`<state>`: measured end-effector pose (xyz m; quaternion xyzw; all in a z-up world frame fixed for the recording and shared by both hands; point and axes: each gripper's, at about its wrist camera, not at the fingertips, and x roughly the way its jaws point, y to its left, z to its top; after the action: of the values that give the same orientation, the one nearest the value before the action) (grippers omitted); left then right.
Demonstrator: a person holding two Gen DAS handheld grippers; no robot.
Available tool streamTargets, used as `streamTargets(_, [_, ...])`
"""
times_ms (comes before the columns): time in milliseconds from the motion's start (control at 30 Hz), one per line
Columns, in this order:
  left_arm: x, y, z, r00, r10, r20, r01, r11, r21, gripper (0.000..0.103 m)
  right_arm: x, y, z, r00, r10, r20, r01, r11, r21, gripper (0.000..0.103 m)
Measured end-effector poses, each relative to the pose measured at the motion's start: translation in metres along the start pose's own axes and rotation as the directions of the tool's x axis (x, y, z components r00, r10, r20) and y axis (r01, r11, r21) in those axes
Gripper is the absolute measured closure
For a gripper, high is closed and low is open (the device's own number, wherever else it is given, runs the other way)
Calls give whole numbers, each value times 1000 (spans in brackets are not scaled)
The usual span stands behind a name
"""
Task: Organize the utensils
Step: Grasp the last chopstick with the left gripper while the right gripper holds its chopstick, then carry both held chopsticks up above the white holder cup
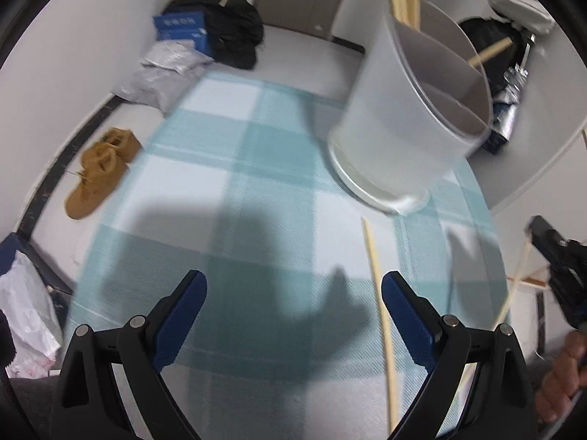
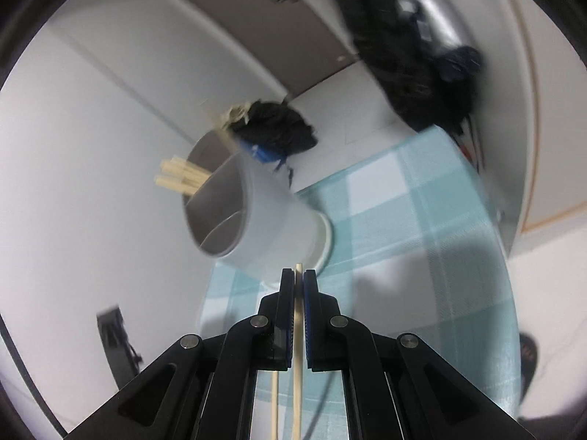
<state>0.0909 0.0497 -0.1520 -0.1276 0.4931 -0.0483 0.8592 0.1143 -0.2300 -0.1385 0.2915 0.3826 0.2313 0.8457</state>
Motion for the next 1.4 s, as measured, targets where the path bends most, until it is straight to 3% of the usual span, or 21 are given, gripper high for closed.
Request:
streamTargets(167, [6, -17, 1, 999, 42, -24, -41, 998, 53, 10, -5, -31, -4, 999, 36, 19, -38, 991, 128, 99])
streamTargets(367, [22, -32, 10, 993, 104, -53, -99, 991, 84, 10, 1, -33, -3, 997, 71, 33, -74, 992, 107, 99])
streamTargets(667, [46, -52, 19, 974, 208, -85, -192, 967, 168, 32, -7, -32, 6, 992, 94, 82, -101, 991, 85, 99])
streamTargets(833, [49, -57, 26, 972, 206, -109, -188, 970, 154, 66, -11, -33, 6, 993, 88, 85, -94, 992, 80, 99])
streamTargets(900, [51, -63, 27, 974, 186, -126, -164, 972, 168, 93, -13, -36, 7, 993, 84, 86, -91, 992, 86, 99])
streamTargets(967, [52, -67, 27, 973, 183, -141, -158, 972, 174, 100, -14, -38, 7, 992, 88, 89, -96, 991, 93, 99])
streamTargets(1167, [50, -63, 25, 978, 143, -148, -128, 986, 109, 102, -19, -37, 7, 991, 83, 100, -92, 992, 84, 99])
streamTargets(1400, [7, -55, 23, 997, 73, -39, -69, 992, 102, 102, -22, -26, 2, 994, 60, 97, -63, 997, 32, 99])
